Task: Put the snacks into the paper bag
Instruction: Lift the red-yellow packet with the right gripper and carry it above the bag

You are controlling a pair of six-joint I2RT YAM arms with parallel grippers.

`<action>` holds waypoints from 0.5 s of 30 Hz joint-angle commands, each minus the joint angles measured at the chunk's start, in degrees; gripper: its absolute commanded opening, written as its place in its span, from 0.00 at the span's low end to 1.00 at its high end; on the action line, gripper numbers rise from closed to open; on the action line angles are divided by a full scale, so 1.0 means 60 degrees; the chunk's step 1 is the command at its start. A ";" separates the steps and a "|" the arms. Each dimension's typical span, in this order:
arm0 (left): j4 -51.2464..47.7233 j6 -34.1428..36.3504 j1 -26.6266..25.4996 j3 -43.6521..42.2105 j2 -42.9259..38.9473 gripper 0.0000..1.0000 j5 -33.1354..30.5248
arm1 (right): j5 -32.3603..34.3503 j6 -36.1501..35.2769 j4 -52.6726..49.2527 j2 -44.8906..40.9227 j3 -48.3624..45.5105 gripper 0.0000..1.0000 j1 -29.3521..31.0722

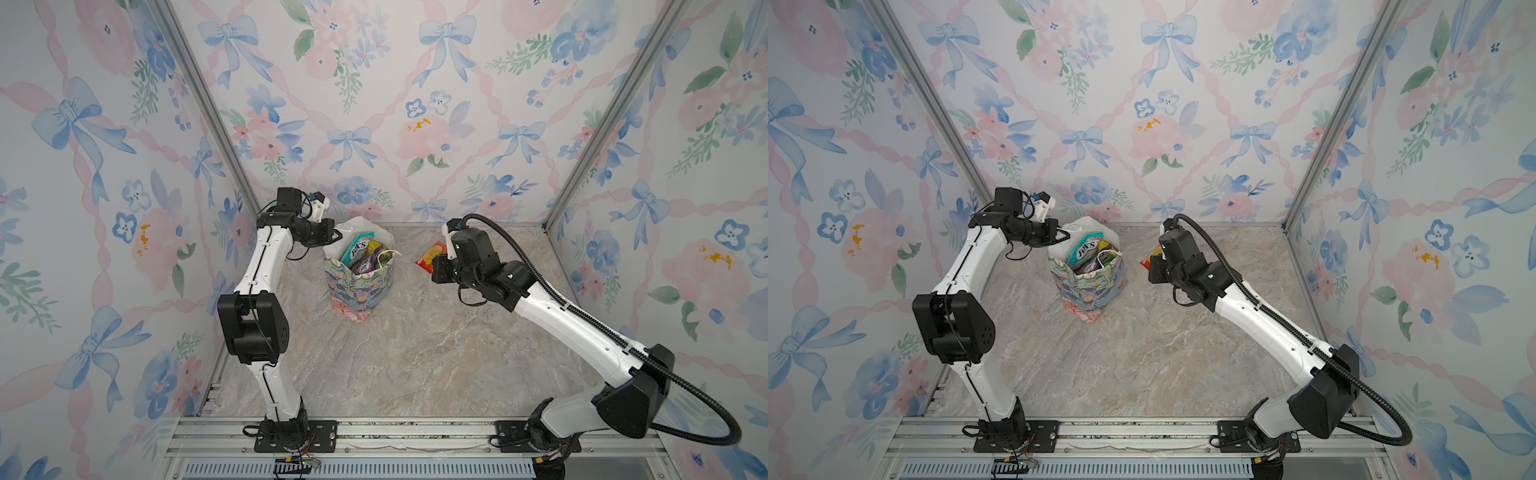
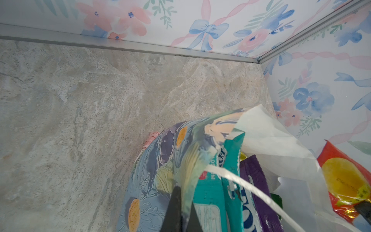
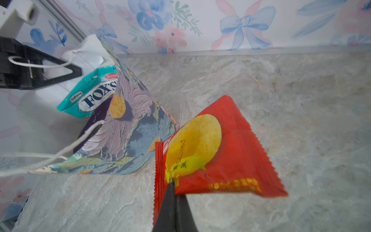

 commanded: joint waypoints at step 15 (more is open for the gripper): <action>-0.0314 -0.0088 -0.0021 -0.0021 -0.0167 0.00 0.0198 | -0.0805 -0.1586 -0.0320 0.3134 0.5376 0.00 0.0262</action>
